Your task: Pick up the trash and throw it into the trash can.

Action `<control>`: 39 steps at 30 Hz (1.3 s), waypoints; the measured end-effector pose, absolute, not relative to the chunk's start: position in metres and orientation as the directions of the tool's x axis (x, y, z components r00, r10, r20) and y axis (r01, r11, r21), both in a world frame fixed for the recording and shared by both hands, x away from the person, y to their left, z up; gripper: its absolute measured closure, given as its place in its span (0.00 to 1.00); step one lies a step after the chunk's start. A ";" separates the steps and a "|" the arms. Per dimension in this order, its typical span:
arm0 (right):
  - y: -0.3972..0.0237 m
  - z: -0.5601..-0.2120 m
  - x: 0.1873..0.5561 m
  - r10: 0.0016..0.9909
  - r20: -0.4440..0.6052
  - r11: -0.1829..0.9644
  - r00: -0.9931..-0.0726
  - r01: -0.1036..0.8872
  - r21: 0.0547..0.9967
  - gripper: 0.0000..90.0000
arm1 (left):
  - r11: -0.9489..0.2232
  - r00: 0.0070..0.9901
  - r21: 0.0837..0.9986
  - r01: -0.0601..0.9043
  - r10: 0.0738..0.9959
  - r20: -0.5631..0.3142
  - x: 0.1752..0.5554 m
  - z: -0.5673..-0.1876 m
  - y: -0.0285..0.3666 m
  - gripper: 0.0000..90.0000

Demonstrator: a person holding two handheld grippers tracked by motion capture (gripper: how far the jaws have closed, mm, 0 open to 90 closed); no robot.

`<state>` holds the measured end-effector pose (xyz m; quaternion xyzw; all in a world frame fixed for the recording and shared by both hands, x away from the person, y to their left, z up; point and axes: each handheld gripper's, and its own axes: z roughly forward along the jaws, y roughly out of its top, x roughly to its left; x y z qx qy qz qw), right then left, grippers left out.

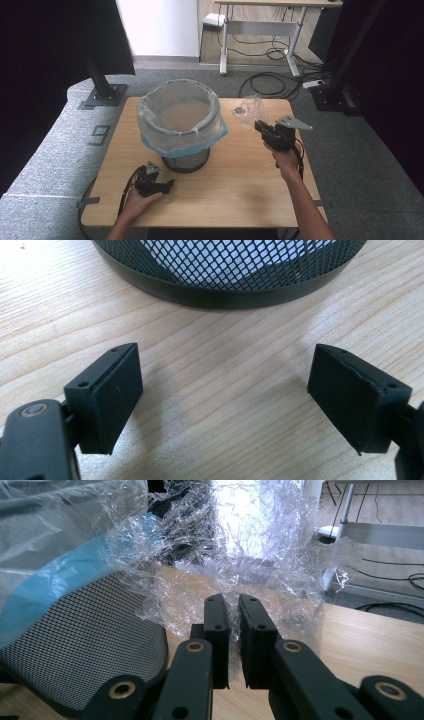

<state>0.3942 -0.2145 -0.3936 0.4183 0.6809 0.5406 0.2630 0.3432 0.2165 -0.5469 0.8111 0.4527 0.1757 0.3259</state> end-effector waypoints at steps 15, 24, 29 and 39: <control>-0.211 -0.381 0.385 0.836 0.099 0.046 -0.539 0.249 0.968 0.91 | -0.378 0.529 0.687 0.620 0.849 -0.010 0.343 -0.547 0.217 0.16; -0.207 -0.373 0.380 0.824 0.106 0.029 -0.557 0.229 0.973 0.91 | -0.378 0.529 0.687 0.620 0.849 -0.010 0.343 -0.547 0.216 0.16; -0.201 -0.373 0.380 0.810 0.121 0.016 -0.574 0.228 0.974 0.92 | -0.378 0.529 0.687 0.620 0.848 -0.011 0.343 -0.547 0.216 0.16; -0.183 -0.366 0.383 0.793 0.108 0.021 -0.599 0.204 0.979 0.92 | -0.379 0.529 0.687 0.620 0.848 -0.010 0.343 -0.547 0.216 0.16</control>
